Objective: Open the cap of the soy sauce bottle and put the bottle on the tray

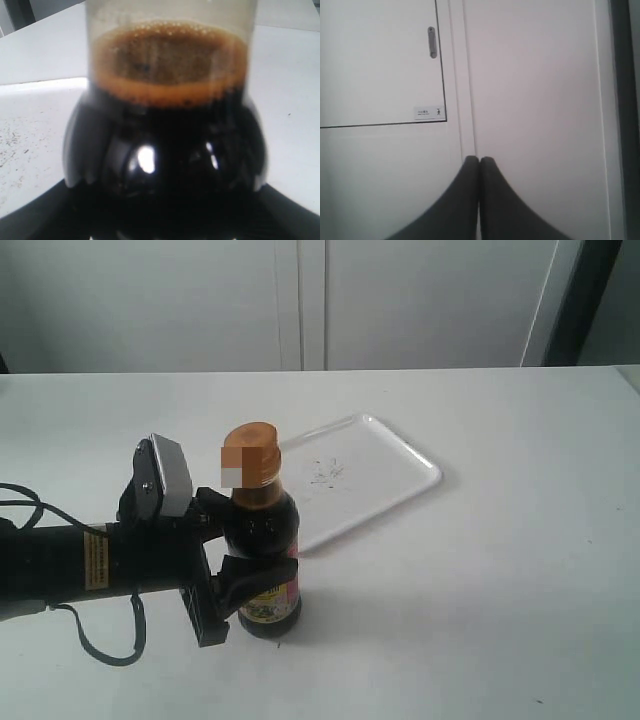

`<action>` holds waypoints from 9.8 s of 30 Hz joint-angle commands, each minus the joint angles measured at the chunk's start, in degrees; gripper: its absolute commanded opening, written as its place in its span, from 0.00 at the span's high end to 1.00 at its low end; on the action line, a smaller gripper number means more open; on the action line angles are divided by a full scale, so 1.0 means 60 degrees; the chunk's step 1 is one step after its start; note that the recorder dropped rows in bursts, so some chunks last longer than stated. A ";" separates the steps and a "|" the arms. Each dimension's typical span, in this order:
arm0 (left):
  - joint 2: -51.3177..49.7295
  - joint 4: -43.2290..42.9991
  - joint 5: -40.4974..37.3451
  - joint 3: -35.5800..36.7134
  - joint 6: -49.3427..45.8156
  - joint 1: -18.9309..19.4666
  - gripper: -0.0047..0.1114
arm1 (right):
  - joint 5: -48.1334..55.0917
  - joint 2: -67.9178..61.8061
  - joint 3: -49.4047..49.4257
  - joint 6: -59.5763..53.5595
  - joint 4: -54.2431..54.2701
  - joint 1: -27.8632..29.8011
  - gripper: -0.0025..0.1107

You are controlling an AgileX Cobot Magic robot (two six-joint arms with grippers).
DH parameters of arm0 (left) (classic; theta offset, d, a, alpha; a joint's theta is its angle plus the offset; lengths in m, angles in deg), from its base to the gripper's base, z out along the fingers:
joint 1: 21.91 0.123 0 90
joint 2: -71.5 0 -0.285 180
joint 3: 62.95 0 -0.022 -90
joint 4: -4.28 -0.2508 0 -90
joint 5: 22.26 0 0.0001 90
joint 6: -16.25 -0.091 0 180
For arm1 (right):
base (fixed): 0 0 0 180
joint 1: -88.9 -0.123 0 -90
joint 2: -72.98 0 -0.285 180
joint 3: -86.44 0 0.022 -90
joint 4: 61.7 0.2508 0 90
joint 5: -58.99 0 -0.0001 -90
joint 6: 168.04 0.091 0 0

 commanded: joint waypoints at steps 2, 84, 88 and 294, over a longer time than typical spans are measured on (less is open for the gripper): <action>0.0009 -0.0059 -0.0003 0.0083 -0.0122 -0.0038 0.96 | -0.0950 -0.1238 -0.0141 0.0222 -0.0320 -0.0690 0.98; 0.0009 -0.0059 -0.0003 0.0083 -0.0137 -0.0038 0.96 | -0.5358 -0.9609 -0.2606 -1.5425 0.9010 -0.9499 0.98; 0.0009 -0.0059 -0.0039 0.0083 -0.0162 -0.0038 0.96 | -0.5280 -0.9649 -0.2919 -1.5425 0.9010 -0.9499 0.98; -0.3265 0.1196 -0.3877 -0.7598 0.2923 -0.0694 0.06 | 1.0188 -0.8347 -0.5346 -0.4105 0.1715 -0.0557 0.98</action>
